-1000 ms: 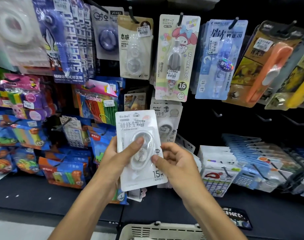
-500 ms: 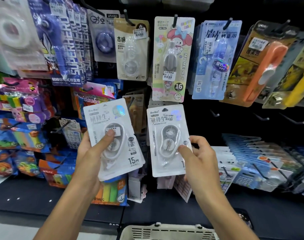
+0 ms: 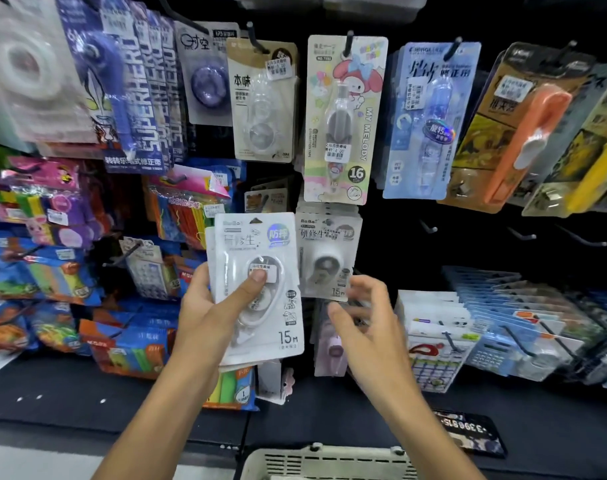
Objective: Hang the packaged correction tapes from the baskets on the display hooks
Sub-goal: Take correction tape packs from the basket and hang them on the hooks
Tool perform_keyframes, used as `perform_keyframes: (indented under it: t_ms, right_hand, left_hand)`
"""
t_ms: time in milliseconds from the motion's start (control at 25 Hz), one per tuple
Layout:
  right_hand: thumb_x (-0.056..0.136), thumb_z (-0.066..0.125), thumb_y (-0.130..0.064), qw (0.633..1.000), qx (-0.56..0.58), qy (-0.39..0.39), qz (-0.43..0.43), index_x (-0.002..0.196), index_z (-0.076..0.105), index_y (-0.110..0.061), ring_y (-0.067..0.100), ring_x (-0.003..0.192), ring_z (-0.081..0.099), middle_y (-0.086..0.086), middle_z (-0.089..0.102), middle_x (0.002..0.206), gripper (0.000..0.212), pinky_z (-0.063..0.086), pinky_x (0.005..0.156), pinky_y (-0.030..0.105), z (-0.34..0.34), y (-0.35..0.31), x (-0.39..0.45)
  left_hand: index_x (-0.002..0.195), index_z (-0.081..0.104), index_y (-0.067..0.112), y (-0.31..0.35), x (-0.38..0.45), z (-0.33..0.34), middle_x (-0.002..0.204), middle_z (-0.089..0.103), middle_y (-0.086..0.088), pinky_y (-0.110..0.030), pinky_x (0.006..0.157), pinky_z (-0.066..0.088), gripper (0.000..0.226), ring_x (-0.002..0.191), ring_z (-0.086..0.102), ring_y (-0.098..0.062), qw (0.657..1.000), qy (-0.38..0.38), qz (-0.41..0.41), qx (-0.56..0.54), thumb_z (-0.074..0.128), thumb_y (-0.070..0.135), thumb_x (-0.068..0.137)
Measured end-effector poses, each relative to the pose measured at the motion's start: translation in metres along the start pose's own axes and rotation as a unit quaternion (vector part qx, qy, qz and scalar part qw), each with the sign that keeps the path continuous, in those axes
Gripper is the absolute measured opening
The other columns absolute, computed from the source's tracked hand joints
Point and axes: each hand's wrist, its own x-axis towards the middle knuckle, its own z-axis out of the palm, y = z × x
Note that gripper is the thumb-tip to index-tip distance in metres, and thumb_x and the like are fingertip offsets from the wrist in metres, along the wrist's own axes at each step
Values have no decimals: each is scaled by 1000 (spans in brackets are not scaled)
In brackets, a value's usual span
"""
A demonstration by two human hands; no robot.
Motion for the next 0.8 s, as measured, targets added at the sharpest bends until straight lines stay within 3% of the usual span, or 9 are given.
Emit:
perform_keyframes:
  t_ms: [80,120,200,320,480,680,800]
  right_hand:
    - [79,69,-54,991,110,-68,-25,114,48,-52,7,88,66,-12,69,100,41,54,77,28,8,-6,-11]
    - [78,72,-50,989,120,-77,-38,112,49,-51,10,83,66,-8,69,95,40,55,72,29,13,-8,-12]
    - [86,75,-26,985,148,-74,-43,109,55,-43,20,79,63,2,72,95,35,57,71,35,19,-12,-7]
    - [95,62,1,982,181,-50,-36,106,63,-26,14,86,69,2,74,101,29,58,74,27,13,-12,3]
    - [101,55,-8,988,128,6,-88,109,64,-37,6,102,69,-13,72,109,31,56,83,24,11,-9,2]
    - [104,51,-13,987,114,78,-77,111,62,-42,8,106,67,-15,70,112,32,56,91,44,6,-4,5]
    - [103,49,-12,991,80,86,-66,113,61,-41,9,107,66,-14,69,113,33,55,91,48,-2,7,10]
  left_hand:
    - [114,67,24,-4,-1,6,104,80,1,-41,76,64,63,92,78,-21,999,-18,-17,26,90,39,58]
    - [116,67,24,-5,-2,9,105,80,0,-40,75,64,65,93,78,-22,998,-38,-29,31,95,39,59]
    - [116,67,26,-6,-3,10,107,80,0,-32,69,63,65,94,78,-20,996,-74,-45,34,94,47,61]
    - [116,70,28,-5,-3,7,110,80,1,-23,64,60,42,92,78,-16,997,-63,-53,-9,77,45,79]
    - [117,70,30,-8,-2,10,108,79,7,-17,64,58,21,92,77,-9,998,-47,-32,41,56,25,102]
    - [103,71,37,-4,4,1,101,80,10,-24,61,60,29,86,77,-11,998,54,-11,43,48,20,108]
    - [90,74,43,3,8,-8,97,80,12,-23,54,58,38,80,77,-8,995,100,0,26,49,21,108]
